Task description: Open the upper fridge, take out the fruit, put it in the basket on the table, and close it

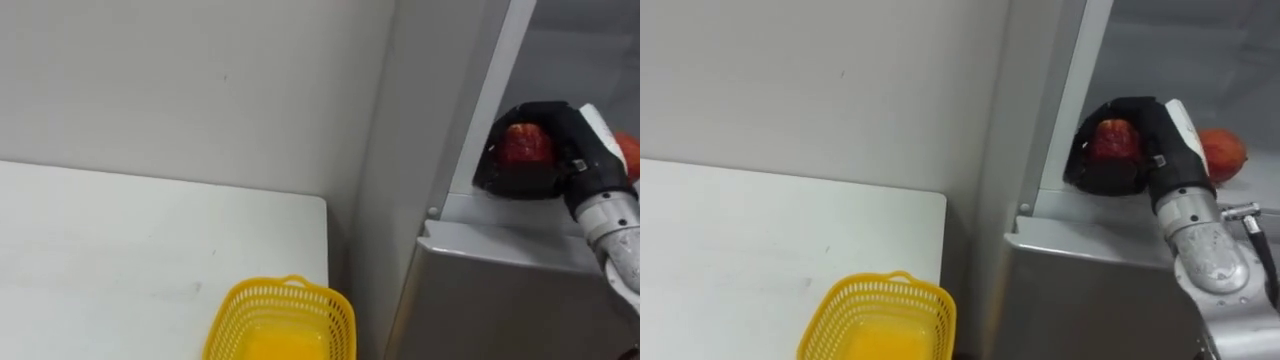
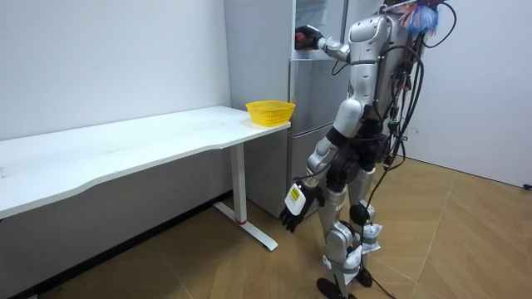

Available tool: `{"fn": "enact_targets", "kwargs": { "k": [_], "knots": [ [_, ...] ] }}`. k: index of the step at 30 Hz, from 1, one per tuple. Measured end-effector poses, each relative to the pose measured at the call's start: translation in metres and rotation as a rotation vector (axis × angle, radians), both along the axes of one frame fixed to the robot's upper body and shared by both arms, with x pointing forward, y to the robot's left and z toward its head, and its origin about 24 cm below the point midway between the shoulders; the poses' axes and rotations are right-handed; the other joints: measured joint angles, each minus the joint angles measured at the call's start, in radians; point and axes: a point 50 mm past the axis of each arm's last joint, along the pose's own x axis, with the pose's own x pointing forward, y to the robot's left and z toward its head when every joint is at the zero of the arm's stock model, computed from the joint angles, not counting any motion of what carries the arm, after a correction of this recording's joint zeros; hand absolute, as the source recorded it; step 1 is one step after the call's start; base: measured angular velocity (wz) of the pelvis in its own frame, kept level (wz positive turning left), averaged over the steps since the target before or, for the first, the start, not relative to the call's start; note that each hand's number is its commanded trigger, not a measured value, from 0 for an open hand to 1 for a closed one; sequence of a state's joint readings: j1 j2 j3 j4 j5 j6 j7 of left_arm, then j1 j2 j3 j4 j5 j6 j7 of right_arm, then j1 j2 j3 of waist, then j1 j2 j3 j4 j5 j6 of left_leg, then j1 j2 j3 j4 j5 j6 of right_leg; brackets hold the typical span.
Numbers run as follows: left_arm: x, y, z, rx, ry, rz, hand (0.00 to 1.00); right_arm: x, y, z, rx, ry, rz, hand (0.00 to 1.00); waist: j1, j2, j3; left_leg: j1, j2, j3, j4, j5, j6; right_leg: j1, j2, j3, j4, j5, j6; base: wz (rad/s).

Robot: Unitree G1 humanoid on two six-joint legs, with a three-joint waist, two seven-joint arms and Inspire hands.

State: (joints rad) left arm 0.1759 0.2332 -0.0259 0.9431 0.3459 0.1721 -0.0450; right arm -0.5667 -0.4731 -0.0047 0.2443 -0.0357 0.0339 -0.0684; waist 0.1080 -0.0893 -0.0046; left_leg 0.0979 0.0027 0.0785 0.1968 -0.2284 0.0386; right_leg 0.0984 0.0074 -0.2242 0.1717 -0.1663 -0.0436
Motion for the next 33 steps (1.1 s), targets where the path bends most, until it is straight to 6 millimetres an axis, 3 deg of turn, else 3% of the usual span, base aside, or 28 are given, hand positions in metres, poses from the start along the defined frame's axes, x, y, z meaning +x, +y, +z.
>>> {"fn": "enact_targets", "kwargs": {
  "k": [3,8,16,21,26,31,33],
  "knots": [
    [-0.001,-0.002,-0.001,0.001,-0.005,0.003,0.0,-0.01,0.007,-0.001,-0.016,-0.033,0.005,1.0,-0.008,0.017,-0.0057,0.0,0.0,0.002,-0.001,0.0,0.0,0.0,0.0,0.001,0.001,0.001,0.0,0.0],
    [-0.004,-0.008,-0.002,0.016,-0.021,-0.023,0.0,-0.032,0.03,-0.005,0.008,-0.114,0.043,1.0,-0.023,0.043,-0.0005,0.002,0.001,0.006,-0.01,0.002,-0.002,-0.013,0.003,0.021,0.016,0.001,-0.001,-0.05],
    [-0.005,-0.014,-0.004,-0.014,-0.061,-0.03,0.0,-0.058,0.057,-0.024,0.033,-0.145,0.061,1.0,-0.023,0.047,0.0019,0.001,0.002,0.016,-0.01,0.002,-0.002,-0.014,0.003,0.029,0.014,0.001,-0.001,-0.02],
    [-0.011,-0.021,-0.008,-0.026,-0.05,-0.003,0.0,-0.072,0.072,-0.016,0.015,-0.276,0.06,1.0,-0.023,0.066,0.0086,0.001,0.001,0.016,-0.01,0.001,0.0,-0.015,0.002,0.029,0.014,0.001,-0.001,0.0],
    [-0.013,-0.03,-0.01,-0.052,-0.058,-0.018,0.0,-0.084,0.088,-0.002,-0.013,-0.408,0.084,1.0,-0.027,0.087,0.0046,0.0,0.002,0.015,-0.011,0.001,-0.001,-0.016,0.002,0.028,0.015,0.001,-0.001,0.0],
    [-0.009,-0.032,-0.01,-0.046,-0.085,-0.046,0.0,-0.102,0.105,0.008,-0.016,-0.524,0.157,1.0,-0.022,0.083,0.0024,-0.002,0.002,0.013,-0.01,0.001,-0.001,-0.016,0.002,0.026,0.015,0.001,-0.001,0.0],
    [-0.008,-0.03,-0.01,-0.041,-0.088,-0.051,0.0,-0.108,0.109,0.014,-0.052,-0.575,0.165,1.0,-0.017,0.074,-0.002,-0.003,0.001,0.014,-0.01,0.001,-0.001,-0.017,0.002,0.026,0.016,0.001,-0.001,0.0]
  ]
}}
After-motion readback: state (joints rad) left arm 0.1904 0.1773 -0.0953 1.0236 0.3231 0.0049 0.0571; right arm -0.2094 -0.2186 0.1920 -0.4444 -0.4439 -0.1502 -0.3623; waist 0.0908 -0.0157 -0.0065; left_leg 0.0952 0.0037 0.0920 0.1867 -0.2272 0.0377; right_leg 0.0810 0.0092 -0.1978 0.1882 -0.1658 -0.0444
